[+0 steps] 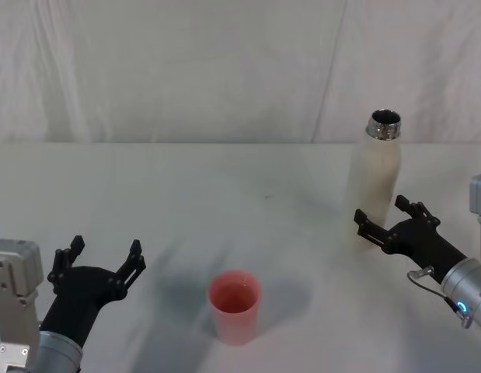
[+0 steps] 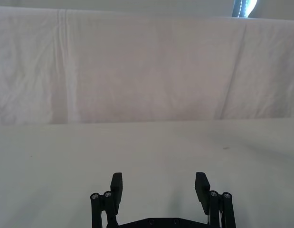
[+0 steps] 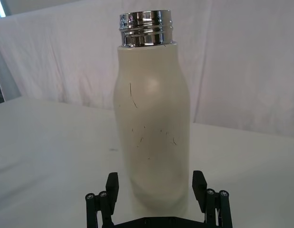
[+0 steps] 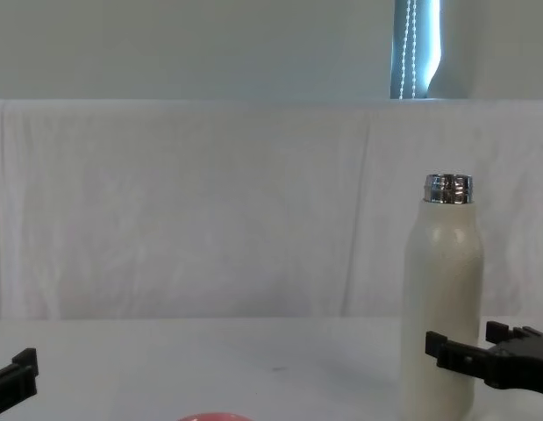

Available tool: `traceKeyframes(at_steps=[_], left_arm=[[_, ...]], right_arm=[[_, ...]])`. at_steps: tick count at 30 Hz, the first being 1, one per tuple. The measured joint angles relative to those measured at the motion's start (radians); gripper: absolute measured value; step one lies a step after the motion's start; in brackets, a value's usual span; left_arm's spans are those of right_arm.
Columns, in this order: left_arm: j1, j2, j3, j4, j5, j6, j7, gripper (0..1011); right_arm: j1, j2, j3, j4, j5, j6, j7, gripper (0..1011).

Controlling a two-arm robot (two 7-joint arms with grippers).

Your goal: Grasp the thermos with one hand and pour water into the cup lid.

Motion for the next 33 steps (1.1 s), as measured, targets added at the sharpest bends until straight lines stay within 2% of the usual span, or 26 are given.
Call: traceKeyframes(at_steps=[33], left_arm=[[0.000, 0.000, 0.000, 0.000, 0.000, 0.000, 0.000, 1001]], right_arm=[[0.063, -0.037, -0.030, 0.063, -0.023, -0.015, -0.012, 1002]])
